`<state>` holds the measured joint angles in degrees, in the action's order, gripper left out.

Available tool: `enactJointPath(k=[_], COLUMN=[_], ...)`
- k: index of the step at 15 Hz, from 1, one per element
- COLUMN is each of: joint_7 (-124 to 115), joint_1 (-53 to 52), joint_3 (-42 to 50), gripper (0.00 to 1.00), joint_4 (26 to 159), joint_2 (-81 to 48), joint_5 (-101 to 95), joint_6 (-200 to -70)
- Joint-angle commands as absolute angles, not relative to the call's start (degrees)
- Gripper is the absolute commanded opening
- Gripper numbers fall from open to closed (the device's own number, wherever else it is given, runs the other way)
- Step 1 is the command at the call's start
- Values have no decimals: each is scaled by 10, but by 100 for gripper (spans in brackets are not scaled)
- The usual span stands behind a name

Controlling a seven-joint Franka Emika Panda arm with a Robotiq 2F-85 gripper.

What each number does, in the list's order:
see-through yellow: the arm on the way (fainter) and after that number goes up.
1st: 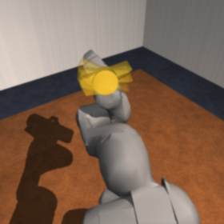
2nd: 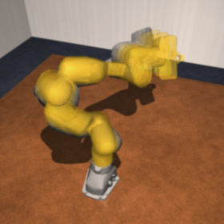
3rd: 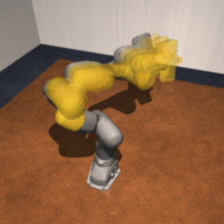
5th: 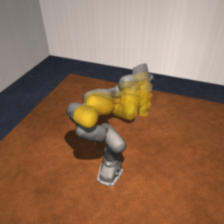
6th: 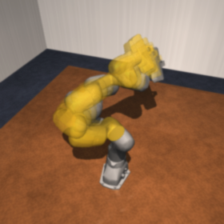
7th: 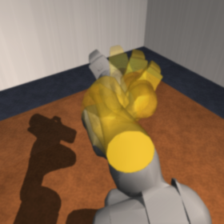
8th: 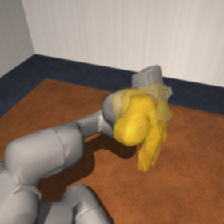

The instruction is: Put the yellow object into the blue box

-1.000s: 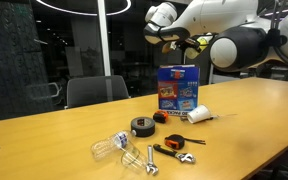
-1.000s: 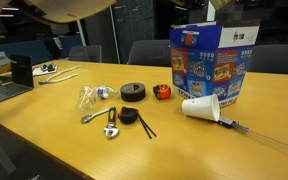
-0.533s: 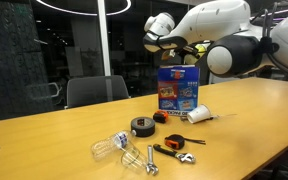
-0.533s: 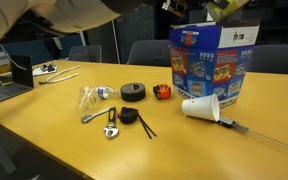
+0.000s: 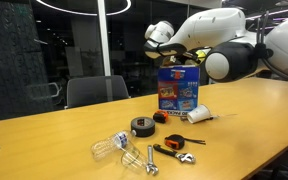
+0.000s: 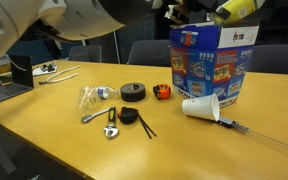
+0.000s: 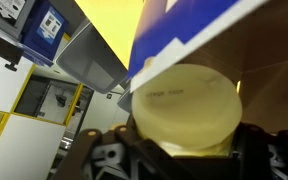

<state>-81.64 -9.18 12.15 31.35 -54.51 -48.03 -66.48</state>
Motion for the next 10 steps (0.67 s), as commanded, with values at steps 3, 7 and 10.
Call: enactJointPath(k=[3, 7, 10], joint_7=[-784, -781, -773], joint_1=[-91, -92, -93], joint_3=[131, 132, 130], gripper=[100, 100, 100], joint_4=[271, 269, 273], joint_2=[-554, -553, -551], joint_5=[-488, -487, -484], joint_6=[-664, -664, -656])
